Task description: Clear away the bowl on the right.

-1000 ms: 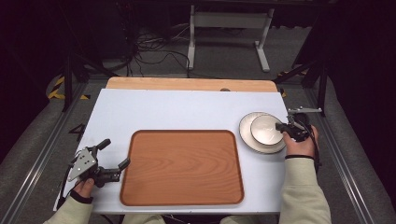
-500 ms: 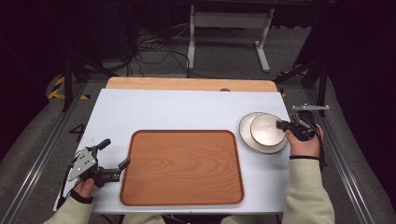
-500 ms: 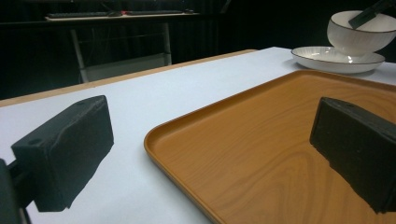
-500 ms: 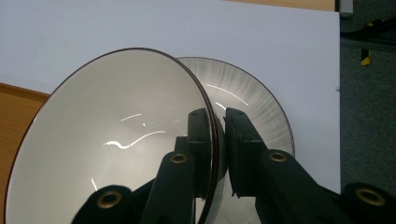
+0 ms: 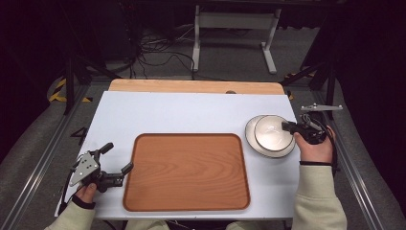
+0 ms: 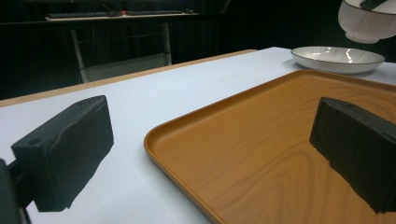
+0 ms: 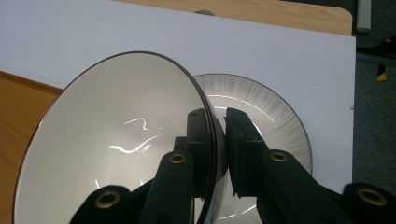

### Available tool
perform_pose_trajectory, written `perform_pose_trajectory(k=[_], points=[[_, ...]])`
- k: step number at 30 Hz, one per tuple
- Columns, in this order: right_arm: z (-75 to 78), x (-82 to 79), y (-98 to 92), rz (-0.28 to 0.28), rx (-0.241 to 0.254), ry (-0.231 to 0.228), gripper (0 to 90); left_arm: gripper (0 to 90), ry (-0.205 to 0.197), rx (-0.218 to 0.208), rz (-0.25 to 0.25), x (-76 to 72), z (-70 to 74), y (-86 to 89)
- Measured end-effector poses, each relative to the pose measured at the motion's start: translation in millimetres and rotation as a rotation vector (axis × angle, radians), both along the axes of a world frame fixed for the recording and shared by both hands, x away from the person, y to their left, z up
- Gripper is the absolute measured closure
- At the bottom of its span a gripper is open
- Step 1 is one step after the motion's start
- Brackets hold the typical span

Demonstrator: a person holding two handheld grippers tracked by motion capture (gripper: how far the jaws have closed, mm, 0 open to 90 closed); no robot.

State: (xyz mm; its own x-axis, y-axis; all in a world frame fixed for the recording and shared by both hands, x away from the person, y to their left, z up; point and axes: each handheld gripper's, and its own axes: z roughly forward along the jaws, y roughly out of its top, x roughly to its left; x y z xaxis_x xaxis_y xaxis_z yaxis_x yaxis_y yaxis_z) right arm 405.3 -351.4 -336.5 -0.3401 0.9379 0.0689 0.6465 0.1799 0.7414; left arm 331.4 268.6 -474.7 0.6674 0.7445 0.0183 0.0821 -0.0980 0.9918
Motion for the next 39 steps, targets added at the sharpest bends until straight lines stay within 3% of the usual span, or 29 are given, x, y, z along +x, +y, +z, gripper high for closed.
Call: perform_pose_trajectory(k=[13, 16, 21, 27, 39], points=[[14.4, -8.3, 18.5, 0.082, 0.01, -0.002, 80.1, 0.2, -0.002, -0.001, 0.001, 0.1, -0.1, -0.1], [13.5, -7.0, 28.8, 0.137, 0.036, 0.014, 80.1, 0.2, -0.002, -0.003, 0.002, -0.1, -0.1, -0.2], [13.0, -6.4, 41.7, 0.178, 0.039, 0.025, 80.1, 0.2, 0.0, -0.002, 0.001, -0.2, -0.1, -0.1], [8.4, -3.3, 59.4, 0.248, 0.077, 0.043, 79.9, 0.2, -0.001, 0.0, 0.001, -0.1, 0.0, -0.1], [6.7, -3.3, 87.2, 0.312, 0.071, 0.055, 79.8, 0.2, 0.0, 0.0, 0.001, -0.1, 0.0, -0.1]])
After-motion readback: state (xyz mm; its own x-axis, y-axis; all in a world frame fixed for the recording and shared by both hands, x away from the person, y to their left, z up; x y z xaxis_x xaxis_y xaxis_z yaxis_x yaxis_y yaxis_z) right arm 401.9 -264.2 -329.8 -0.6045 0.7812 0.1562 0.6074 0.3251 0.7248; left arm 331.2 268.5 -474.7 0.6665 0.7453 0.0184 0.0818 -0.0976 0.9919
